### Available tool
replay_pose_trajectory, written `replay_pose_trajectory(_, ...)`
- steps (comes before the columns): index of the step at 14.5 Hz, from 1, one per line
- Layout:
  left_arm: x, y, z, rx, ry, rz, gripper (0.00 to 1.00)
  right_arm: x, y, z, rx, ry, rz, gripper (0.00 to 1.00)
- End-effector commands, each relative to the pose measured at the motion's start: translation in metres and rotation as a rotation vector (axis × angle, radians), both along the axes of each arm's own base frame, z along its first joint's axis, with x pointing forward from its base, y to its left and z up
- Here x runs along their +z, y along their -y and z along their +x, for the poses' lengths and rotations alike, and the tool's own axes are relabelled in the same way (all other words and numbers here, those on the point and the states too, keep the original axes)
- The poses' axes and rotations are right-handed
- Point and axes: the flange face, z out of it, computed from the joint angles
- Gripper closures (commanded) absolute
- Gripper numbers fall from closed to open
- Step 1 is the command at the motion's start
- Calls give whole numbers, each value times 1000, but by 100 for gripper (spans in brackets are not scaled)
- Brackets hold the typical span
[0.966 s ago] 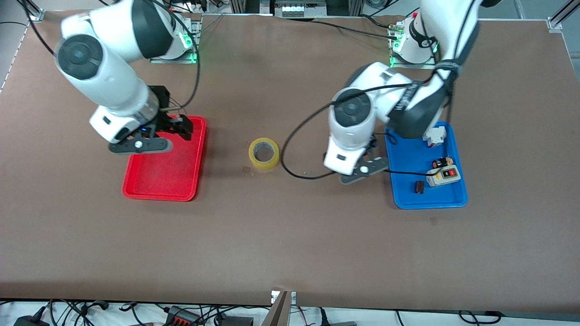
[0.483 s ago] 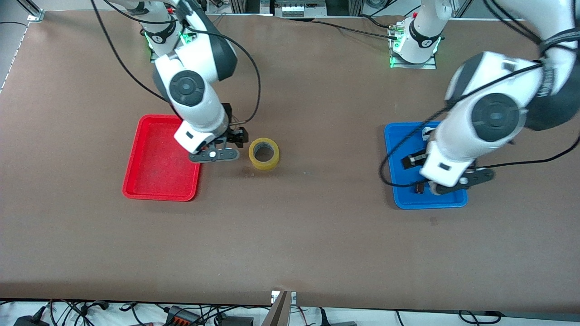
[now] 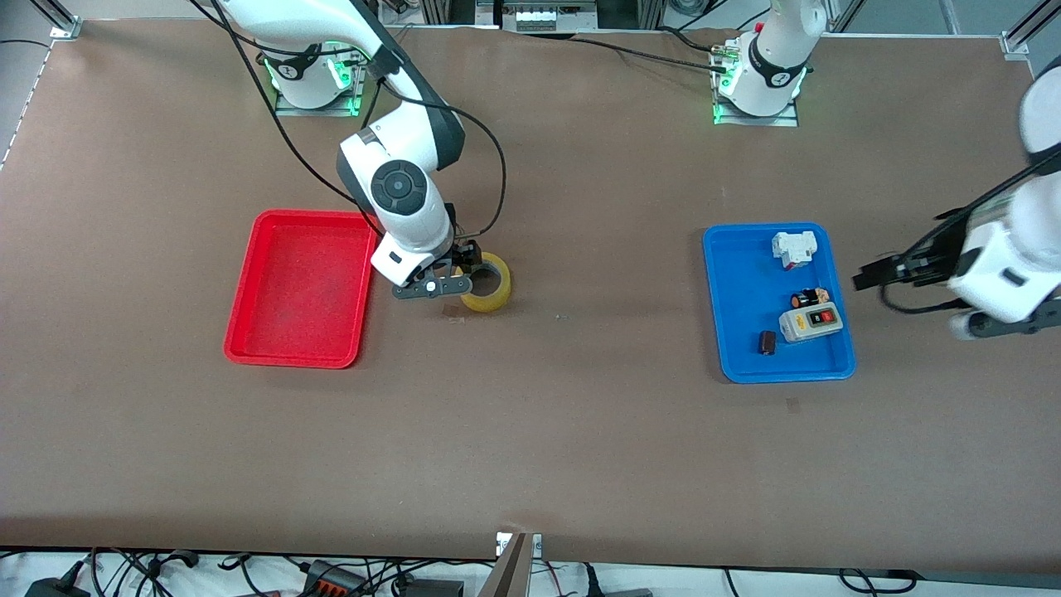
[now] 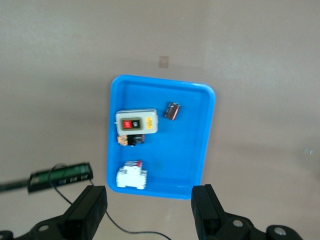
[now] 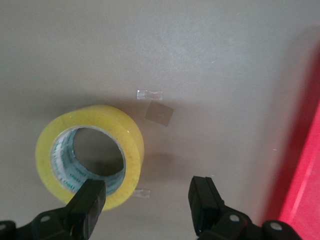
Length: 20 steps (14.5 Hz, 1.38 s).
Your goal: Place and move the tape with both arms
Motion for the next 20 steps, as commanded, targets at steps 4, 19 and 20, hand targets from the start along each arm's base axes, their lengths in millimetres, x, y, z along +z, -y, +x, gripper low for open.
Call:
replay_pose_trajectory(4, 27, 2, -56, -98, 24, -2, 0, -42, -18, -11, -20, 22, 20, 2)
replay_pose_trajectory(19, 49, 22, -83, -122, 65, 8, 0, -54, -22, -6, -84, 62, 52, 88)
replay_pose_trajectory(20, 49, 22, -83, -122, 65, 10, 0, -45, -23, -5, -89, 72, 59, 91)
